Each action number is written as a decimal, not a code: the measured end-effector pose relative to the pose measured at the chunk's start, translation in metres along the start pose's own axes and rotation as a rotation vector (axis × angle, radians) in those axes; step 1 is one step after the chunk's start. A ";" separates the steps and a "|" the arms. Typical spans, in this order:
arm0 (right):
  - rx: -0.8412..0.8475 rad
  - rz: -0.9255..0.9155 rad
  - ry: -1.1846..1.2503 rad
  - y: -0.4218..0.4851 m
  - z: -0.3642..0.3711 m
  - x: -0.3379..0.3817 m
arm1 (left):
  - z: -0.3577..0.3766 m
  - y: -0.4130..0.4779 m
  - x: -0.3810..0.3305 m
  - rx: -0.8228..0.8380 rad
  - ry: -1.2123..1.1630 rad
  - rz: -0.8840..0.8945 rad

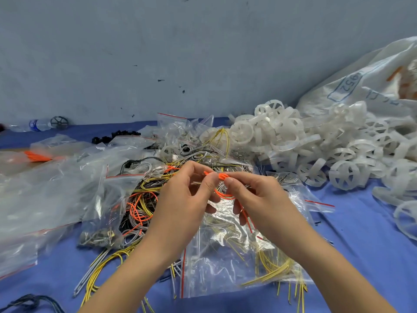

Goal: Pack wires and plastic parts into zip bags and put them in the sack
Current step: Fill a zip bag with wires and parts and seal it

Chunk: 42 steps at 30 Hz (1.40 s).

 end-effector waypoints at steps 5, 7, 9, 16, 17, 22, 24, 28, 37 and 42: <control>0.074 0.011 0.111 -0.002 0.009 0.003 | -0.014 -0.002 0.003 -0.068 -0.026 -0.004; 0.119 0.024 0.127 -0.003 0.013 0.004 | -0.018 -0.004 0.005 -0.062 -0.068 -0.025; 0.153 0.043 0.156 -0.004 0.015 0.003 | -0.019 -0.006 0.008 -0.051 -0.097 -0.048; 0.183 0.071 0.216 -0.005 0.020 0.001 | -0.030 -0.005 0.009 -0.063 -0.249 -0.120; 0.182 0.067 0.218 -0.005 0.021 0.000 | -0.032 -0.005 0.010 -0.067 -0.266 -0.138; 0.190 0.072 0.155 -0.004 0.025 -0.003 | -0.034 -0.007 0.017 -0.132 -0.384 -0.203; 0.187 0.067 0.094 -0.005 0.025 -0.003 | -0.027 -0.010 0.020 -0.144 -0.494 -0.242; 0.141 0.068 0.125 -0.004 0.021 -0.004 | -0.010 -0.015 0.023 -0.131 -0.688 -0.285; 0.114 0.079 0.354 -0.006 0.020 -0.002 | 0.012 -0.026 0.033 -0.038 -0.539 -0.434; 0.102 0.039 0.239 -0.005 0.019 0.000 | 0.010 -0.034 0.034 0.033 -0.344 -0.463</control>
Point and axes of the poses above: each hand's wrist, its own y-axis towards the middle knuckle, its own z-axis out of the palm, x = y × z, the point moved 8 cm from there along y, towards the middle knuckle, and after that the axes turned 3 degrees about x, right-handed, at the moved point
